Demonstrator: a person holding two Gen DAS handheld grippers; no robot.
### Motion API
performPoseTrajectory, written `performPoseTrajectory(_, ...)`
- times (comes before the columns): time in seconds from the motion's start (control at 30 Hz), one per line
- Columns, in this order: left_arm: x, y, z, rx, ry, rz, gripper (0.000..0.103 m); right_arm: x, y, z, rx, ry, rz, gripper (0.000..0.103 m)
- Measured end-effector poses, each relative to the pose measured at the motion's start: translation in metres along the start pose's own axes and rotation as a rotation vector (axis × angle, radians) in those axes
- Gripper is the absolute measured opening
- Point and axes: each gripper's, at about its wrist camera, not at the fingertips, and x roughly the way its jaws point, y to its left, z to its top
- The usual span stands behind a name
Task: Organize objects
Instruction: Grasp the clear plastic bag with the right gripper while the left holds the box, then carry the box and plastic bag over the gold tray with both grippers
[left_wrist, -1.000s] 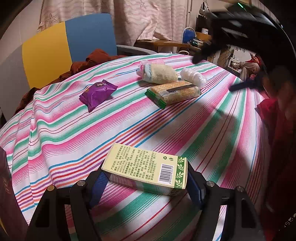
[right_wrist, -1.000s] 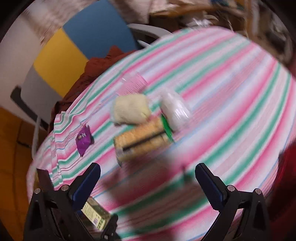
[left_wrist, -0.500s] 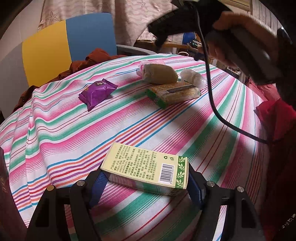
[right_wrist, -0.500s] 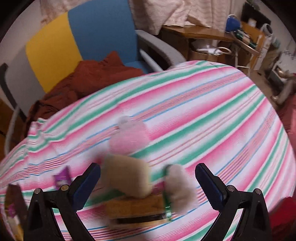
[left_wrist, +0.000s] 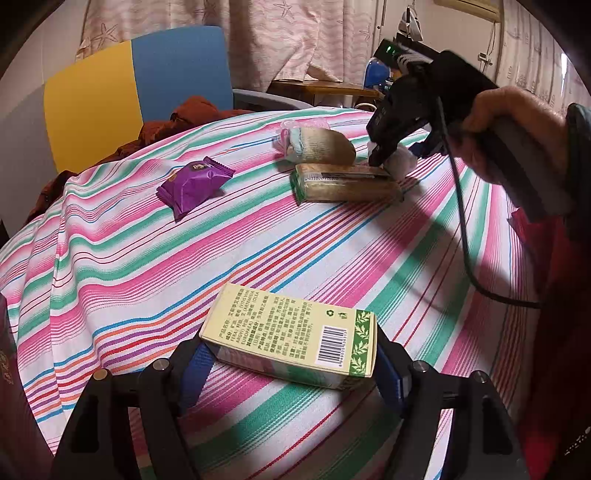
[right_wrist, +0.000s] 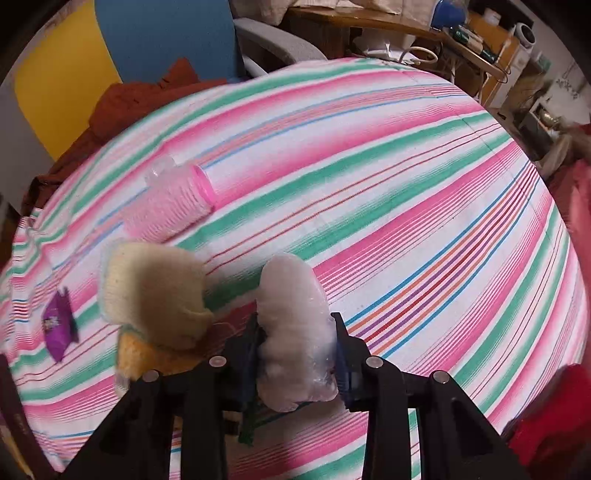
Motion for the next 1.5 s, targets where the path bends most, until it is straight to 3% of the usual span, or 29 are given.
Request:
performPoseTrajectory(0.17, 0.000, 0.001, 0.000, 0.001, 0.000, 0.001, 0.076, -0.037, -0.005, -0.011, 0.000, -0.062, 0.037, 0.035)
performPoseTrajectory(0.3, -0.003, 0.003, 0.001, -0.010, 0.002, -0.010, 0.075, -0.077, 0.001, -0.029, -0.028, -0.116, 0.113, 0.035)
performPoseTrajectory(0.43, -0.020, 0.006, -0.002, -0.031, -0.008, -0.022, 0.075, -0.103, 0.030, -0.060, -0.092, -0.151, 0.182, 0.035)
performPoseTrajectory(0.57, -0.060, 0.005, -0.005, -0.030, -0.070, -0.014, 0.075, -0.111, 0.062, -0.082, -0.139, -0.164, 0.257, 0.035)
performPoseTrajectory(0.83, -0.136, 0.051, -0.012, -0.178, -0.168, 0.097, 0.075, -0.124, 0.127, -0.118, -0.236, -0.170, 0.386, 0.035)
performPoseTrajectory(1.03, -0.182, 0.096, -0.030, -0.278, -0.218, 0.251, 0.075, -0.125, 0.172, -0.143, -0.306, -0.139, 0.447, 0.035)
performPoseTrajectory(1.27, -0.207, 0.130, -0.051, -0.374, -0.229, 0.347, 0.075, -0.125, 0.219, -0.178, -0.399, -0.098, 0.519, 0.035)
performPoseTrajectory(1.5, -0.220, 0.153, -0.074, -0.448, -0.214, 0.380, 0.075, -0.130, 0.255, -0.206, -0.481, -0.070, 0.582, 0.035)
